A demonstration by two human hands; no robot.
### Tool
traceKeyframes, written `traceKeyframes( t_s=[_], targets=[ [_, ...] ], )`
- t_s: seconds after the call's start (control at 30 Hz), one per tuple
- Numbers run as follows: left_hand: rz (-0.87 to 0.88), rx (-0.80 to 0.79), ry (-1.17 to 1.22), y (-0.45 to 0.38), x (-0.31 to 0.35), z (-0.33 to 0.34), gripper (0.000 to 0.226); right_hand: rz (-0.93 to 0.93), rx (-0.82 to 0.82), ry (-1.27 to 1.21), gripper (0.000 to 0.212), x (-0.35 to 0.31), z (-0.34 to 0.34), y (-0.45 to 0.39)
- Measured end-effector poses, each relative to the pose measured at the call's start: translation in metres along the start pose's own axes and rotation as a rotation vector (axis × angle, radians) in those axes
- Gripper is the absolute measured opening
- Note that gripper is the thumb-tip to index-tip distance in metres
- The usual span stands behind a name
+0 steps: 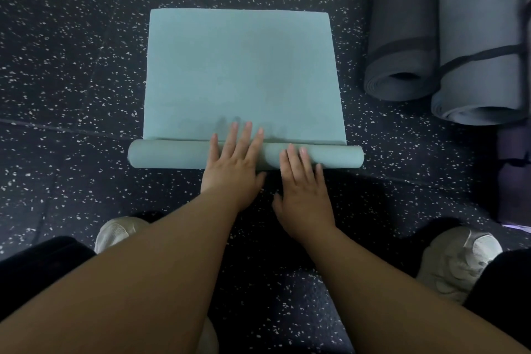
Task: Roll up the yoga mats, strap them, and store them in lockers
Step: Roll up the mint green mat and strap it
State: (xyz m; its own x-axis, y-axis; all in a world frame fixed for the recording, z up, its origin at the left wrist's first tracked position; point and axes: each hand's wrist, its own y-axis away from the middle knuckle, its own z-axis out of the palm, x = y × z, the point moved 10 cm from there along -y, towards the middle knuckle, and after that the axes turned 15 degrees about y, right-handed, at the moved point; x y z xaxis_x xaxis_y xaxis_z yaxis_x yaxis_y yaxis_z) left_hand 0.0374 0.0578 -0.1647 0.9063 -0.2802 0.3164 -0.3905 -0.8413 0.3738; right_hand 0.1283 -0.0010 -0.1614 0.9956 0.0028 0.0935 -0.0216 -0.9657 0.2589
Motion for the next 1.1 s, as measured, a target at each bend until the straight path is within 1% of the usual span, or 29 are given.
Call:
traceKeyframes(
  t_s=[0.07,0.13,0.3,0.4,0.47,0.57,0.7,0.77,0.9,1.0,1.1],
  targets=[
    [0.012,0.034,0.004,0.001,0.002,-0.004,0.077,-0.029,-0.086,0.016,0.079,-0.001,0.002,-0.010],
    [0.022,0.037,0.001,0.004,0.002,-0.002,0.077,-0.038,-0.182,-0.025,0.083,0.002,0.003,-0.024],
    [0.010,0.039,0.013,0.007,0.000,0.000,0.077,-0.040,-0.216,-0.071,0.083,0.010,-0.008,-0.046],
    [-0.002,-0.008,-0.002,0.004,0.001,0.003,0.077,-0.027,-0.141,-0.094,0.084,0.011,-0.013,-0.041],
    [-0.013,-0.043,0.000,-0.002,0.000,0.001,0.079,-0.015,-0.034,-0.086,0.086,0.011,-0.013,-0.029],
    [-0.028,-0.066,0.000,-0.016,-0.001,-0.005,0.082,0.001,0.069,-0.069,0.078,0.015,-0.008,-0.010],
    [-0.049,-0.091,-0.019,-0.033,-0.005,-0.008,0.081,0.024,0.054,-0.082,0.080,0.022,0.002,-0.003],
    [-0.053,-0.080,-0.010,-0.041,-0.005,-0.010,0.079,0.022,0.028,-0.113,0.078,0.024,0.005,-0.006],
    [-0.049,0.007,-0.044,-0.046,-0.004,-0.020,0.075,0.043,0.117,-0.153,0.070,0.027,-0.003,-0.010],
    [-0.001,0.067,-0.092,-0.042,0.000,-0.026,0.067,0.096,0.228,-0.194,0.059,0.027,-0.015,-0.013],
    [0.014,0.068,-0.089,-0.028,0.002,-0.026,0.066,0.100,0.347,-0.178,0.053,0.025,-0.022,-0.011]
  ],
)
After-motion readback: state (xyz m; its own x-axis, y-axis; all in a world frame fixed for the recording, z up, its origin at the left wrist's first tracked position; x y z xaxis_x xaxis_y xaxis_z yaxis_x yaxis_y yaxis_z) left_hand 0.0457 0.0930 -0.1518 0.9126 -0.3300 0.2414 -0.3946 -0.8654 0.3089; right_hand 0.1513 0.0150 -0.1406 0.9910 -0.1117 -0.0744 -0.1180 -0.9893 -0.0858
